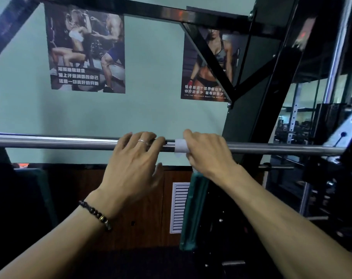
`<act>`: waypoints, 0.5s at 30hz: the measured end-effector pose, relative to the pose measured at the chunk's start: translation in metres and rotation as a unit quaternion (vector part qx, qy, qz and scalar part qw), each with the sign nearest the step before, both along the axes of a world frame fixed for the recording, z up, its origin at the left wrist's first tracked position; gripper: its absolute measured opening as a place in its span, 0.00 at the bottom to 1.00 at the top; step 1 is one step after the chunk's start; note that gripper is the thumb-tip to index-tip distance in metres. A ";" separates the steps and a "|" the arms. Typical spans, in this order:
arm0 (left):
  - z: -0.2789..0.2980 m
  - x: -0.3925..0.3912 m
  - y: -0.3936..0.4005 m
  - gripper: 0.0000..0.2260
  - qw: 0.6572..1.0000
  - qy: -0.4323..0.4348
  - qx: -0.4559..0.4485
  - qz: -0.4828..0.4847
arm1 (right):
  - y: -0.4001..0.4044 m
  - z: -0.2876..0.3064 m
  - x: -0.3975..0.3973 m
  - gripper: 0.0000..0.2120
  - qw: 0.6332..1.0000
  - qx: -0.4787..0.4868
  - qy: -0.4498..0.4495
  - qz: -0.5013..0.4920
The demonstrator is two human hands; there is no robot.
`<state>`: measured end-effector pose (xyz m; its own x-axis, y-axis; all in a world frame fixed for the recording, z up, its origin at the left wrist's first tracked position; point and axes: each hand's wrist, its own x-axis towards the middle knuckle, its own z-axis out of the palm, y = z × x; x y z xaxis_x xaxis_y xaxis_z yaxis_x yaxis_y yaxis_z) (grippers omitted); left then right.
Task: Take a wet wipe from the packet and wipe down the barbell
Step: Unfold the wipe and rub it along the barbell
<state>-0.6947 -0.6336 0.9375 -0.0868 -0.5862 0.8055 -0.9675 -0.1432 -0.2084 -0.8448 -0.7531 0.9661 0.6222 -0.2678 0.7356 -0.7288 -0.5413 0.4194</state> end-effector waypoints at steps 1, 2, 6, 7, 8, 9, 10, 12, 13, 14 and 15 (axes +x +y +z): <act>0.001 -0.003 -0.001 0.22 1.000 0.003 -0.005 0.000 | -0.001 0.000 0.000 0.11 1.000 -0.004 0.004 0.007; 0.002 -0.008 -0.003 0.22 1.000 0.006 -0.009 -0.003 | -0.003 0.000 -0.006 0.11 1.000 -0.004 0.009 0.011; 0.009 -0.029 -0.013 0.21 1.000 0.000 0.003 -0.013 | -0.027 0.001 -0.070 0.12 1.000 0.016 -0.020 -0.007; 0.010 -0.035 -0.015 0.21 1.000 -0.004 0.009 -0.012 | -0.032 0.001 -0.085 0.12 0.999 0.018 -0.028 -0.016; 0.011 -0.040 -0.018 0.20 1.000 -0.007 0.014 -0.012 | -0.035 0.001 -0.096 0.12 0.999 0.018 -0.033 -0.024; 0.013 -0.045 -0.020 0.20 1.000 -0.010 0.017 -0.011 | -0.037 0.000 -0.100 0.11 0.999 0.019 -0.039 -0.026; 0.014 -0.050 -0.022 0.20 1.000 -0.011 0.016 -0.010 | -0.039 -0.001 -0.099 0.11 0.999 0.018 -0.046 -0.024; 0.015 -0.061 -0.026 0.21 1.000 -0.012 0.018 -0.008 | -0.039 -0.003 -0.089 0.09 0.999 0.009 -0.047 -0.016; 0.016 -0.067 -0.030 0.21 1.000 -0.016 0.022 -0.006 | -0.039 -0.003 -0.083 0.09 0.999 -0.003 -0.044 -0.010; 0.017 -0.073 -0.034 0.21 0.999 -0.023 0.024 -0.004 | -0.040 -0.004 -0.080 0.10 0.999 -0.013 -0.040 -0.004; 0.018 -0.080 -0.038 0.22 0.999 -0.029 0.023 -0.005 | -0.041 -0.004 -0.081 0.10 0.999 -0.016 -0.033 0.003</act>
